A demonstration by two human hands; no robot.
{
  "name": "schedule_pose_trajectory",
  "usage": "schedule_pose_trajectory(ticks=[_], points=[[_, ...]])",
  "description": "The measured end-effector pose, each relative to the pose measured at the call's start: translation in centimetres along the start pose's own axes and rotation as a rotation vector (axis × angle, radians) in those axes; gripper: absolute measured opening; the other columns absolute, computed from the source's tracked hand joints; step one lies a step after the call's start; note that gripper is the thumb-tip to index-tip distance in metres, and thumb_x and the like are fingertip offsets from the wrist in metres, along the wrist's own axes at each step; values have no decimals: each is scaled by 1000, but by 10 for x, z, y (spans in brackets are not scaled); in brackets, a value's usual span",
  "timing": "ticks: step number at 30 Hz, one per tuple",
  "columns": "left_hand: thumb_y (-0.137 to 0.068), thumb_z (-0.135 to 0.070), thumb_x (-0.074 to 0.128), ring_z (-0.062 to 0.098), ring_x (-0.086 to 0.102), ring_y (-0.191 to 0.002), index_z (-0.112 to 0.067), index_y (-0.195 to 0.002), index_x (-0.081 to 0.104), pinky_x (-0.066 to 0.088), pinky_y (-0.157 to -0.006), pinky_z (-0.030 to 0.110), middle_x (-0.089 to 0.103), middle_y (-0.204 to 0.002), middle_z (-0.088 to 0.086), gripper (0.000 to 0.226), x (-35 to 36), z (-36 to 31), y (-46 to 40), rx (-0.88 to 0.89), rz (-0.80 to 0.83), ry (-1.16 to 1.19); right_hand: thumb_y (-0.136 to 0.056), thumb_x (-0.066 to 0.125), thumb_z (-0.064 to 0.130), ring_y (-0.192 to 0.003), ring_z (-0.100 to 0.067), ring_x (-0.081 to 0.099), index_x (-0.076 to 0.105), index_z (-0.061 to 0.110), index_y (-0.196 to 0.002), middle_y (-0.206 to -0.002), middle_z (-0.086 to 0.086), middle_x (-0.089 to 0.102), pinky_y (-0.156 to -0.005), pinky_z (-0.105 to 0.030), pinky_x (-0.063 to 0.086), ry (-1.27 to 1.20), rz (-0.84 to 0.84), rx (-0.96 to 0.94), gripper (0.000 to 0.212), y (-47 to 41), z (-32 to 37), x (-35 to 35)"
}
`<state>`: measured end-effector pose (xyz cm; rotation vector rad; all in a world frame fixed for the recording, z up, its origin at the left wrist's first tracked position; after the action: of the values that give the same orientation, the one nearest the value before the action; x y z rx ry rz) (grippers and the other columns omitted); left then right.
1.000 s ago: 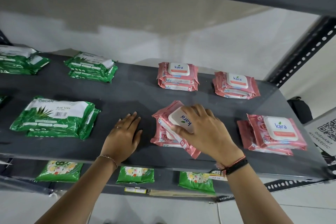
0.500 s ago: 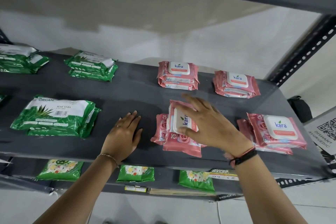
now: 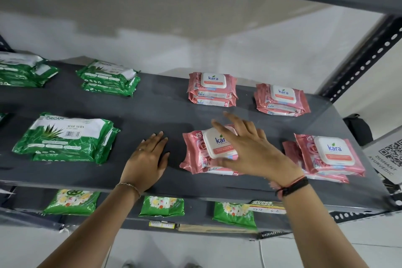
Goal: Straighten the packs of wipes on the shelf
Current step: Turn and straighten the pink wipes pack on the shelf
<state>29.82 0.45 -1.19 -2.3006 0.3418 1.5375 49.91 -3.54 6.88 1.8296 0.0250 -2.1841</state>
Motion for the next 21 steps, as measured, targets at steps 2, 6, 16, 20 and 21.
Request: schedule_pose_trajectory(ticks=[2,6,16,20,21], points=[[-82,-30,30,42,55,-107,6,-109,57,43,-90,57,57,-119,27,53,0,0,0,-2,-7,8,-70,65,52,-140,-23,0,2,37,-139,-154,1,-2,-112,-56,3,-8,113,-56,95,0,-7,1],[-82,-32,29,42,53,-110,6,-111,56,40,-92,56,56,-122,26,55,0,0,0,-3,-4,24,-73,67,40,-133,-23,26,16,32,-138,-145,-1,30,-110,-49,24,16,-22,-61,82,-2,-4,0],[-83,-27,36,42,53,-111,6,-111,56,39,-93,55,56,-122,26,48,-1,0,0,19,-17,23,-69,69,43,-136,-25,21,9,30,-140,-149,-2,24,-113,-57,8,32,-28,-19,94,-3,-6,6],[-79,-16,49,42,52,-111,6,-112,56,38,-93,56,55,-123,26,40,1,1,-1,18,-34,32,-71,70,37,-131,-23,31,14,29,-139,-145,1,34,-113,-47,22,-26,-48,-70,88,-4,-3,6],[-79,-15,50,42,52,-111,6,-112,56,38,-93,56,55,-122,27,40,1,1,-1,23,-35,31,-71,70,37,-130,-22,31,15,29,-139,-144,1,35,-111,-43,24,-33,-55,-85,87,-5,-2,7]])
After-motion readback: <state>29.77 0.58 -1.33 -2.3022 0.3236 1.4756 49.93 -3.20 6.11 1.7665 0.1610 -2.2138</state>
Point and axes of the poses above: each hand's wrist, its own y-axis away from the middle knuckle, its own x-axis out of the palm, z = x × y, the point moved 5 cm from there along -y, towards the middle knuckle
